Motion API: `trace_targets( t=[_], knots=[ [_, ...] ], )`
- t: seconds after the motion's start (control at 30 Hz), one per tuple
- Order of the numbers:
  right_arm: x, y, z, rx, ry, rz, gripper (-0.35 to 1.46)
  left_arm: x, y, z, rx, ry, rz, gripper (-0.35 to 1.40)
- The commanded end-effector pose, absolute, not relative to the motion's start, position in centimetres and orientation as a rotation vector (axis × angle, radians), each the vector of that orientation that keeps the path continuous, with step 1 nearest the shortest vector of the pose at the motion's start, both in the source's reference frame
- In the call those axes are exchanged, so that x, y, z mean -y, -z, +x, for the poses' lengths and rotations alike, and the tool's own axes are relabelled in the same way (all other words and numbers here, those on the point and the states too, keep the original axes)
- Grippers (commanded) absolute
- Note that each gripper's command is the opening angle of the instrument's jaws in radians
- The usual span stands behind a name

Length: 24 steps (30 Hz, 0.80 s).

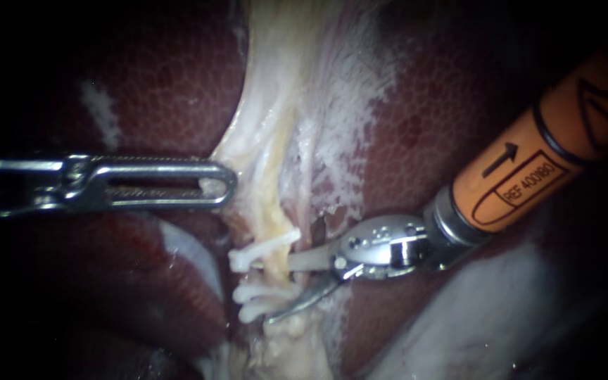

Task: Go to the cutting position left tube

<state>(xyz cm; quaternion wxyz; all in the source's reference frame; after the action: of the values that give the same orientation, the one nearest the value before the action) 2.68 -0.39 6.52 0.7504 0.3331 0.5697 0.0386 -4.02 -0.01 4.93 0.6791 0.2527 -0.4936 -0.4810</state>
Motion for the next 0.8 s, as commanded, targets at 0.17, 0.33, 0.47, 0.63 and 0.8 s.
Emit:
trace_targets(
  t=[0.17,0.33,0.47,0.63,0.8],
  knots=[
    [0.36,-6.48,2.68,-1.254,-0.091,0.729,1.07,0.00,-4.93,-4.02,1.109,1.080,0.568,-0.35],
    [0.36,-6.50,2.80,-1.252,-0.104,0.733,1.05,0.01,-4.93,-4.02,1.109,1.081,0.567,-0.35],
    [0.37,-6.54,2.91,-1.246,-0.128,0.743,1.03,0.01,-4.93,-4.03,1.109,1.081,0.567,-0.35],
    [0.35,-6.59,2.99,-1.233,-0.161,0.762,0.93,0.01,-4.93,-4.03,1.109,1.081,0.567,-0.35],
    [0.33,-6.61,3.07,-1.223,-0.202,0.784,0.87,0.01,-4.94,-4.04,1.109,1.081,0.566,-0.35]
  ],
)
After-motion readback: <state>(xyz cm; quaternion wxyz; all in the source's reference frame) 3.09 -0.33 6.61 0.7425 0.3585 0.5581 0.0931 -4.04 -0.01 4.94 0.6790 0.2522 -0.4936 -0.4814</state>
